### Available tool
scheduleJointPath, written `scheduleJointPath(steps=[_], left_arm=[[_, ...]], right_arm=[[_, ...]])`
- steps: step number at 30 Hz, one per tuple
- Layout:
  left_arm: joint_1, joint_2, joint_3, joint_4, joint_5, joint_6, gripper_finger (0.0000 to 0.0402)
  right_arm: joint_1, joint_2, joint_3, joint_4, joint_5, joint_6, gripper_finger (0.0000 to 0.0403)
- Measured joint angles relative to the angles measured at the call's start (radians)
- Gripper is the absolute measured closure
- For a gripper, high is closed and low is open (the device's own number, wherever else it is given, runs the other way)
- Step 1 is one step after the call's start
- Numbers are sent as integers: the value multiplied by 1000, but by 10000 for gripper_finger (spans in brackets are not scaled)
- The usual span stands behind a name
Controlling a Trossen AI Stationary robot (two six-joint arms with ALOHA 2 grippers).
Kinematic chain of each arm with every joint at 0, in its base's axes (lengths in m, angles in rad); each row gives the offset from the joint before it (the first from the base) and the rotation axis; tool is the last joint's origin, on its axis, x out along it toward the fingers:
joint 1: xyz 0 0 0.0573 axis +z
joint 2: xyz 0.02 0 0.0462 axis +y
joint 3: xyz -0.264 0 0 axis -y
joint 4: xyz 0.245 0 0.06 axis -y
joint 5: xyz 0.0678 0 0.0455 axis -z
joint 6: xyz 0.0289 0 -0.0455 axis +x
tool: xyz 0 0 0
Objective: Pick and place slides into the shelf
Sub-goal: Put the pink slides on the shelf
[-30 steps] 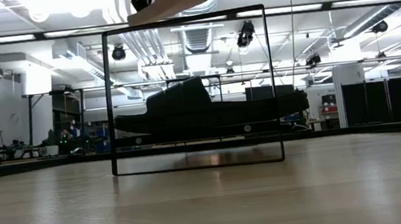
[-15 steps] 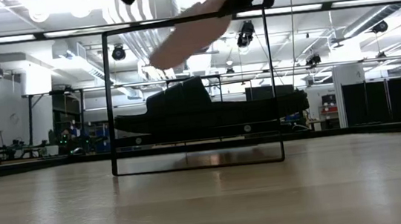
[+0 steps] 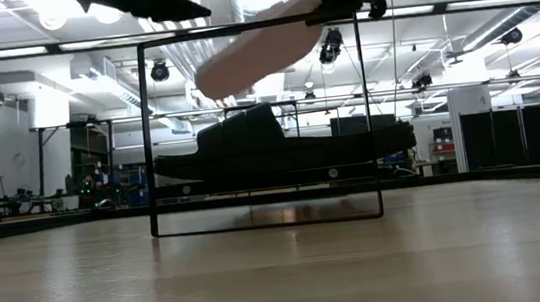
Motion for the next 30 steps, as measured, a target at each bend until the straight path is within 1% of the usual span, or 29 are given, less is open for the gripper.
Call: scheduleJointPath(steps=[2, 6, 9, 11, 13, 19, 22, 30], left_arm=[[-1, 5, -20, 19, -3, 41, 214], [-1, 7, -28, 26, -7, 85, 214], [0, 3, -35, 25, -29, 127, 214], [-1, 4, -40, 29, -58, 155, 214], [-1, 6, -45, 35, -79, 180, 214], [-1, 8, -53, 87, -103, 207, 214], [-1, 8, -53, 83, -136, 234, 214], [0, 8, -64, 80, -159, 240, 214]], right_arm=[[-15, -5, 0, 3, -26, 1, 379], [-37, -29, 0, 1, -25, 16, 379], [-51, -66, 0, 9, -28, 24, 379], [-54, -91, 1, 15, -61, 23, 379], [-55, -113, 2, 13, -70, 23, 379], [-67, -135, 2, 16, -67, 17, 379], [-79, -135, 2, 26, -67, 8, 379], [-94, -135, 2, 48, -75, 5, 379]])
